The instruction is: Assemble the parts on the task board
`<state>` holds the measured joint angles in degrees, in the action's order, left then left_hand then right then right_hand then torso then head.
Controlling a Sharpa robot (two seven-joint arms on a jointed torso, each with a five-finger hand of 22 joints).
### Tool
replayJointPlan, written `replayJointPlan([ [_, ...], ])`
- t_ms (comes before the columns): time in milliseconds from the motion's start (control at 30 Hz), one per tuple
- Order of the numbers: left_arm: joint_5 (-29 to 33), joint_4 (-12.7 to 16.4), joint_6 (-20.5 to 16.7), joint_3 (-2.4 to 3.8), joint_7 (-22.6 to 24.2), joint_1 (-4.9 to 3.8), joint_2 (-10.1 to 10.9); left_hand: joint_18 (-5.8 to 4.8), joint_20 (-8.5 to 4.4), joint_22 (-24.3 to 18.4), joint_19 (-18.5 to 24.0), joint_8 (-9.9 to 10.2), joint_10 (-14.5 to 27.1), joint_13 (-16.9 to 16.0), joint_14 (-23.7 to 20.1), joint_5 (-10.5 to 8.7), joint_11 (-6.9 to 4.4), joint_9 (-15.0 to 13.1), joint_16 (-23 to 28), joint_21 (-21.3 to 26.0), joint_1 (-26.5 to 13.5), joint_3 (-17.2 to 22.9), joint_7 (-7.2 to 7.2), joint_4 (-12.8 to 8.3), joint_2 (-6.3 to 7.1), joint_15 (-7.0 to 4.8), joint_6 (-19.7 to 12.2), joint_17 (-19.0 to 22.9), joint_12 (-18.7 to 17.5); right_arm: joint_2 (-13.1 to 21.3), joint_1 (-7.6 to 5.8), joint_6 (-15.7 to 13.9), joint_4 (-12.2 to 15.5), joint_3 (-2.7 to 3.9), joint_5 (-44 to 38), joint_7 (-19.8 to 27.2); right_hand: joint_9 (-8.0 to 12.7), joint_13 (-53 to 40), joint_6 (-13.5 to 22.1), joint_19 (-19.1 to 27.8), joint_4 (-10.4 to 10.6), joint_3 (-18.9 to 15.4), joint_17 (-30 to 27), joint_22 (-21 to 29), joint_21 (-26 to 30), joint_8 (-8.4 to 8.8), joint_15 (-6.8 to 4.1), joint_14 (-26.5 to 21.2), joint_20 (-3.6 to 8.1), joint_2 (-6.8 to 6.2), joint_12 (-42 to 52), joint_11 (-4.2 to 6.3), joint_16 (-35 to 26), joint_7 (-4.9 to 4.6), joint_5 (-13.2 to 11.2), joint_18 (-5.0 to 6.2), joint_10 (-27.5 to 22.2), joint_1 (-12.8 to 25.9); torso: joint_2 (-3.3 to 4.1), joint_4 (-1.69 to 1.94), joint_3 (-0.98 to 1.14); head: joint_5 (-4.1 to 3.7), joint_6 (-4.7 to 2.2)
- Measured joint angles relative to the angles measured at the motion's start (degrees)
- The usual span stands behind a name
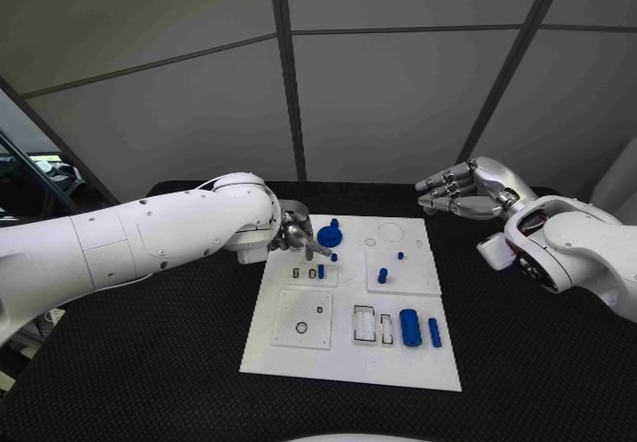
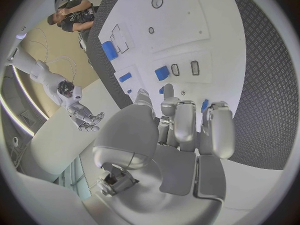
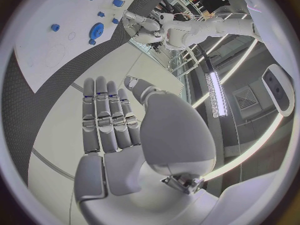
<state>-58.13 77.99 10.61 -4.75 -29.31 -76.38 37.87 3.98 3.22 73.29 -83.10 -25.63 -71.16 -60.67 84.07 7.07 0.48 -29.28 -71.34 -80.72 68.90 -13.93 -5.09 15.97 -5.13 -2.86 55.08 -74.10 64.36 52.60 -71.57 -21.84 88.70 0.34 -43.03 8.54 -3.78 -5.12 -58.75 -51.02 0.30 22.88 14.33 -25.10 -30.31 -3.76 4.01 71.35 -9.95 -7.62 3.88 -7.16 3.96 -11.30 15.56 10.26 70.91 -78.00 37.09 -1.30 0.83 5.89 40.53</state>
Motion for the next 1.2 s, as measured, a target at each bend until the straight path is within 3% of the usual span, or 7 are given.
replayJointPlan([
  [233,-0.6,-1.0,0.5,-0.24,-0.3,-0.06,-1.1,0.01,-0.34,1.0,-0.3,-0.6,-0.3,-0.7,0.0,0.0,-0.27,-1.0,-0.5,-0.4,-0.3,-0.3,0.4,0.3,0.3,0.0,0.0,-0.5,0.6,-0.4,0.0,-0.5,-0.4,0.0,0.0,-0.8,0.0,0.6,0.3,0.0,-0.2,-0.2,-0.5,0.4,0.6,0.0,0.2,-0.2,0.0,-0.05,0.0,-0.21,-0.1,-0.14,0.4,0.0,-0.2,0.1,0.08,0.0,-0.02,-0.2,0.86],
  [433,-0.6,-1.7,0.8,-0.89,-0.4,-0.06,-1.9,0.0,-0.34,1.0,-0.3,-0.6,-0.3,-0.7,0.0,0.0,-0.27,-1.2,-0.5,-0.4,-0.3,-0.5,0.4,0.5,0.3,0.0,0.0,-0.4,0.6,-0.6,-0.01,-0.6,-0.6,0.0,0.1,-1.1,0.0,0.7,0.4,0.0,0.0,-0.3,-0.7,0.5,0.7,-0.01,0.2,-0.2,0.0,-0.05,0.0,-0.21,-0.1,-0.03,0.6,0.0,-0.2,0.1,0.13,0.0,-0.02,-0.07,1.24],
  [833,-0.6,-3.3,1.4,-2.38,-0.4,-0.01,-3.2,0.0,-0.34,1.2,-0.3,-0.9,-0.3,-0.8,0.0,0.0,-0.27,-1.6,-0.5,-0.4,-0.3,-0.6,0.4,0.3,0.3,0.0,0.0,-0.4,0.7,-1.0,-0.01,-0.9,-0.9,-0.01,0.1,-1.4,0.0,1.0,0.4,-0.2,0.0,-0.3,-0.9,0.8,1.0,-0.01,0.2,-0.2,-0.19,0.12,0.0,0.0,-0.1,-0.03,1.2,-0.01,-0.4,0.2,0.18,-0.05,-0.01,0.12,1.44],
  [1200,-0.5,-3.2,1.7,-2.73,-0.5,0.01,-3.4,0.01,-0.47,1.5,-0.5,-1.1,-0.7,-1.1,0.0,0.0,-0.31,-2.1,-0.5,-0.7,-0.3,-0.6,0.61,0.3,0.3,0.0,-0.2,-0.5,1.1,-1.2,-0.01,-1.3,-1.2,-0.01,0.1,-1.7,-0.1,1.3,0.4,0.0,0.0,-0.3,-1.5,1.2,1.9,-0.01,0.61,-0.6,-0.4,0.19,0.0,-0.21,-0.1,-0.03,2.7,0.0,-0.6,0.3,0.18,-0.05,-0.07,0.28,2.12],
])
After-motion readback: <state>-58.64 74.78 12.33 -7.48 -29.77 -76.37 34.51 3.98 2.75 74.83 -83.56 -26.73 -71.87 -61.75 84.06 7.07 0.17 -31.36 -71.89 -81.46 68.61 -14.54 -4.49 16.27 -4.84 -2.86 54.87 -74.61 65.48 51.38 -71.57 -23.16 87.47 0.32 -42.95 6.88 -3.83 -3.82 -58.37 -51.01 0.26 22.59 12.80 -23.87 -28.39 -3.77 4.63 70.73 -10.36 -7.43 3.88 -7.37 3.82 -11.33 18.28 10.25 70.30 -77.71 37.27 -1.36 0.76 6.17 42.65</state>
